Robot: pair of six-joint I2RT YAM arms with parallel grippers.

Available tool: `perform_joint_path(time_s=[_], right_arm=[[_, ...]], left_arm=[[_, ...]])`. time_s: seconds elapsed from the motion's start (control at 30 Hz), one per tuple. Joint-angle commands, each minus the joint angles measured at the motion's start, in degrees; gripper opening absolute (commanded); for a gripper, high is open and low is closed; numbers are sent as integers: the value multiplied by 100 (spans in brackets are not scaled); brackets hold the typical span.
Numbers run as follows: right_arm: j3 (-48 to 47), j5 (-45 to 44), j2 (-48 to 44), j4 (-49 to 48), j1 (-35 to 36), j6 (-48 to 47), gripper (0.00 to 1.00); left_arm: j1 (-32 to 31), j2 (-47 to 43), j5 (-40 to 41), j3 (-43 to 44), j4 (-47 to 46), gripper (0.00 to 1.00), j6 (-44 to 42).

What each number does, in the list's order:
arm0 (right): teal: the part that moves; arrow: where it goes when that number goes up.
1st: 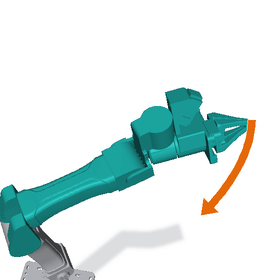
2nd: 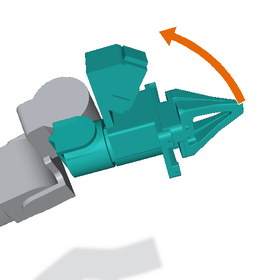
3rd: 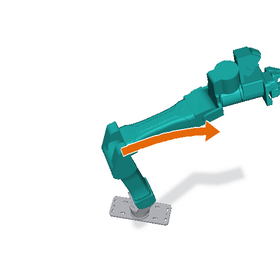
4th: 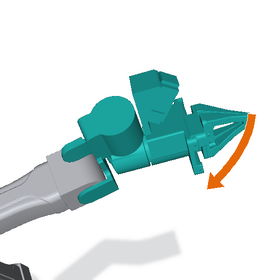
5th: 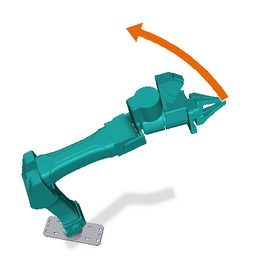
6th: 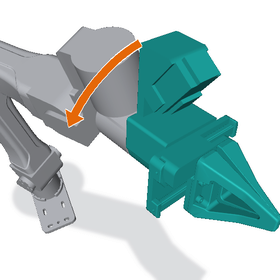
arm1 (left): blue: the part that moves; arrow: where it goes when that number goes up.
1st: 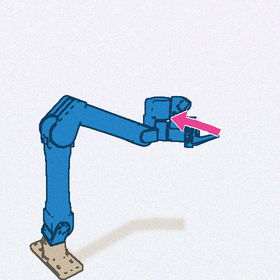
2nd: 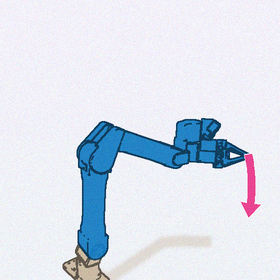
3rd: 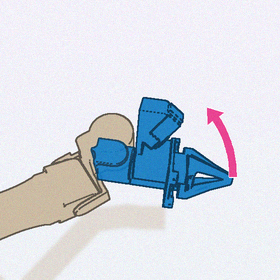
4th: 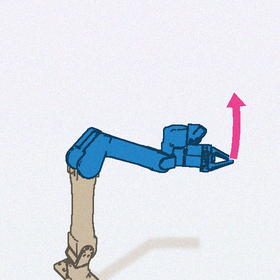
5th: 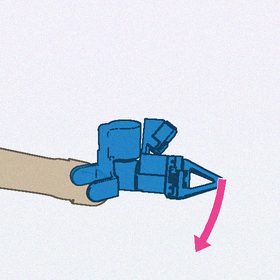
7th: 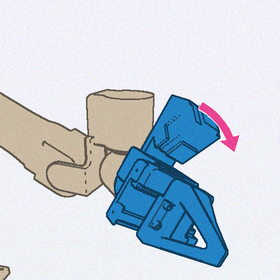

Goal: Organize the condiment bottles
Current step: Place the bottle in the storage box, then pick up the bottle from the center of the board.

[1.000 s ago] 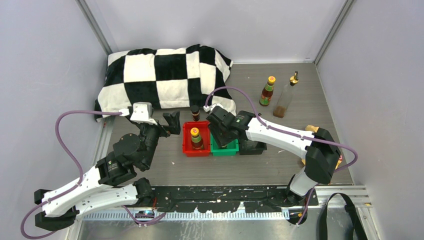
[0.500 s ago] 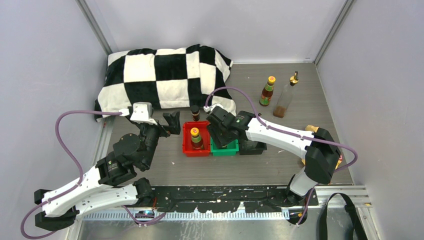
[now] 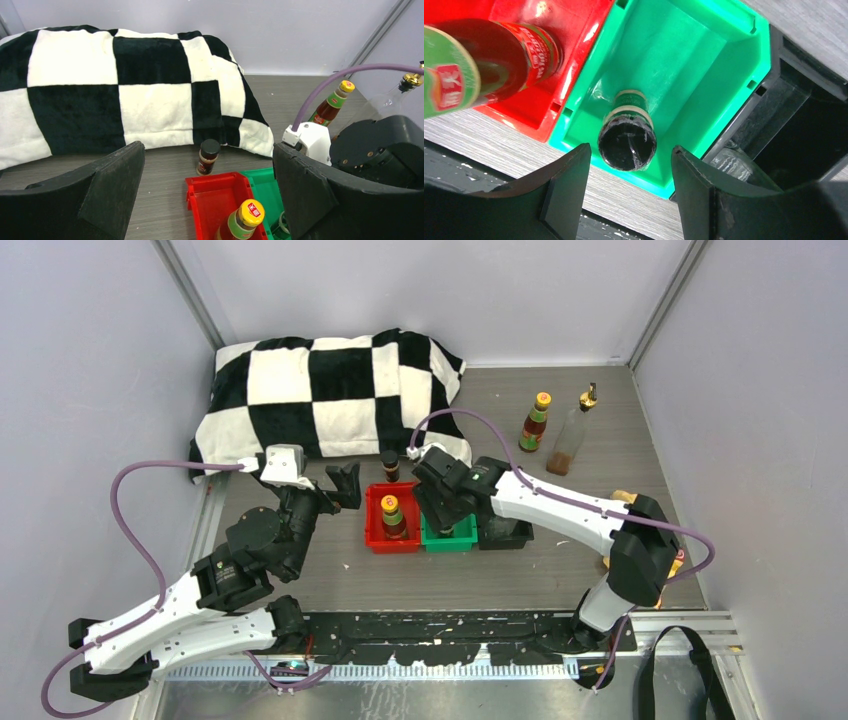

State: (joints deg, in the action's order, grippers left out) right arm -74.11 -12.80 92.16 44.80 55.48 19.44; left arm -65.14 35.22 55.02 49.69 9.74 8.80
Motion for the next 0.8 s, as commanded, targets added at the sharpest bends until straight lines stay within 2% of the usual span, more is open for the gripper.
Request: perform_joint_path(time_s=[0.0,0.2,0.4,0.6,0.77], right_arm=[[-733,-91,-7,157,-44,-125,66],[-1894,-82,346,578,-220,-325,66],[-3316,335,956,881,-667,-405,66],[-4529,968,1818,1013,-1132,-296,66],[-5204,1111,2323,896,-1271,-304,65]], left_arm=[[-20,-4,-12,62,-83,100,86],[-18,26,-29,207,-84,100,49],[-12,202,-40,478,-289,100,-134],[-13,497,-61,683,-1409,100,-587],[-11,994,-179,832,-2201,100,-830]])
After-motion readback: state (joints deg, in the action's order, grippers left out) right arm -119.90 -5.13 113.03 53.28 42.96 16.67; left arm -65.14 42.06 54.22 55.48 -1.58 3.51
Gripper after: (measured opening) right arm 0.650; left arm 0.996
